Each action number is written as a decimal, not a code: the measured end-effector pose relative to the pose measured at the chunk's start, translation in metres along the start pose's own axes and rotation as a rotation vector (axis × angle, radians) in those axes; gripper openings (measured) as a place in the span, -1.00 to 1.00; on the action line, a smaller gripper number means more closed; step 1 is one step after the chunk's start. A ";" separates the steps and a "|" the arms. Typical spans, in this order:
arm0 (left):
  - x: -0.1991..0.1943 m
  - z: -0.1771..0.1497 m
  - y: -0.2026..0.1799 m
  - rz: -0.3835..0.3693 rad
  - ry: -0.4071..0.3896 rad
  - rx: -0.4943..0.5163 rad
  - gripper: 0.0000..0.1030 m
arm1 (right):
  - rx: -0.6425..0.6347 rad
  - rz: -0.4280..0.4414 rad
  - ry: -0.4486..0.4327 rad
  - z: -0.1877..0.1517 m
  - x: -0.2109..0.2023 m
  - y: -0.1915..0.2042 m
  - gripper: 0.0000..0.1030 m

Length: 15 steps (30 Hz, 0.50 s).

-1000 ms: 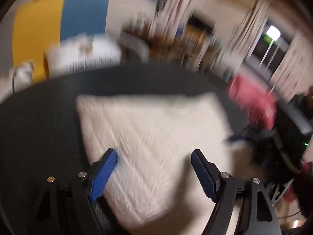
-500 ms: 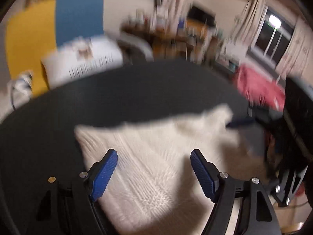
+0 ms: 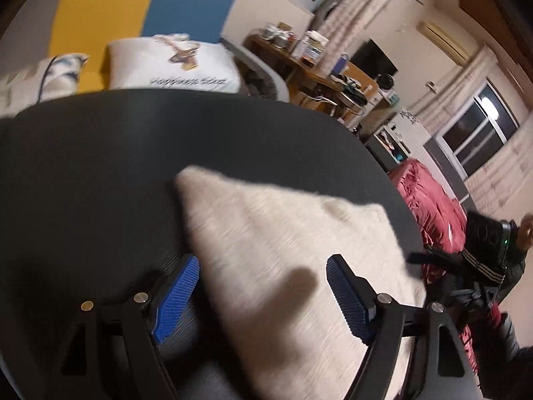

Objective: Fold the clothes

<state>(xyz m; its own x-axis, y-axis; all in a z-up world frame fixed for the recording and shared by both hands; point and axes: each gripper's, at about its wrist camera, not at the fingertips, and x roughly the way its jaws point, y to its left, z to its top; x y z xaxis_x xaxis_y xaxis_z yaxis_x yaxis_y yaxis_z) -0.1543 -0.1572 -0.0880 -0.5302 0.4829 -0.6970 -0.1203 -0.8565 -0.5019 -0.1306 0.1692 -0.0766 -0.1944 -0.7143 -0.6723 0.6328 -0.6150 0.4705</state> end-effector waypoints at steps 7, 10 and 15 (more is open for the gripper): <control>-0.010 -0.050 0.026 -0.162 0.031 -0.200 0.58 | 0.309 0.026 -0.008 -0.050 -0.007 -0.042 1.00; -0.009 -0.061 0.023 -0.214 0.030 -0.232 0.58 | 0.354 0.044 -0.032 -0.045 0.005 -0.046 1.00; 0.010 -0.051 0.016 -0.265 0.046 -0.270 0.60 | 0.351 0.109 -0.046 -0.022 0.035 -0.045 1.00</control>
<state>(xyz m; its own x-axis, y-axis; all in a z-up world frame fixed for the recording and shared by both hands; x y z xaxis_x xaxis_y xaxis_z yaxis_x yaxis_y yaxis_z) -0.1187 -0.1563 -0.1292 -0.4715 0.6943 -0.5438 -0.0196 -0.6247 -0.7806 -0.1491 0.1795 -0.1341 -0.1789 -0.7911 -0.5850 0.3571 -0.6063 0.7106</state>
